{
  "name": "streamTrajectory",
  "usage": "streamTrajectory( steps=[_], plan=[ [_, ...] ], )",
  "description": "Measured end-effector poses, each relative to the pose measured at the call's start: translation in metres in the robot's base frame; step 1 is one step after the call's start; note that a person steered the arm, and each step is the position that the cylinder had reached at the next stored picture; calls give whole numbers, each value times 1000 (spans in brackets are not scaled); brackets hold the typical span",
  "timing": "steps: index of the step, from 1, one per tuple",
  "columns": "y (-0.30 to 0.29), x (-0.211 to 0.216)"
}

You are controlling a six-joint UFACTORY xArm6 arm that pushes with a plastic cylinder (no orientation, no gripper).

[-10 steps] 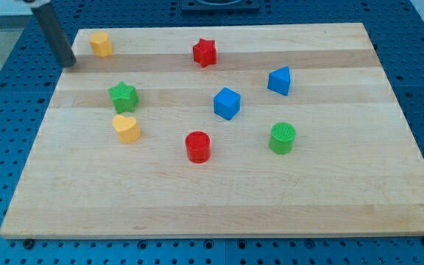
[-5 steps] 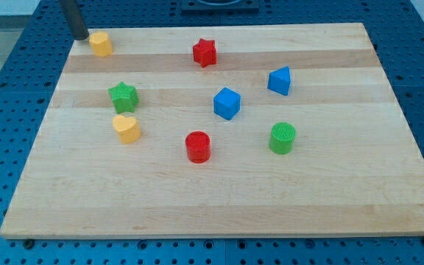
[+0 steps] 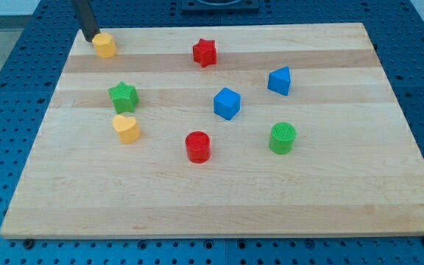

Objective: Place the yellow hexagon at the top right of the green star

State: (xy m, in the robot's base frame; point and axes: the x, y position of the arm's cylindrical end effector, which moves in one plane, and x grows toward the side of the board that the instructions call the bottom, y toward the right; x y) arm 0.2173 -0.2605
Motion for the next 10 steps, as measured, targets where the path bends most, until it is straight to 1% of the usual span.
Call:
streamTrajectory(
  steps=[1,3,4,7,8,9,10],
  plan=[
    [0,0],
    [0,21],
    [2,22],
    [67,22],
    [87,13],
    [90,-5],
    [90,-6]
  ],
)
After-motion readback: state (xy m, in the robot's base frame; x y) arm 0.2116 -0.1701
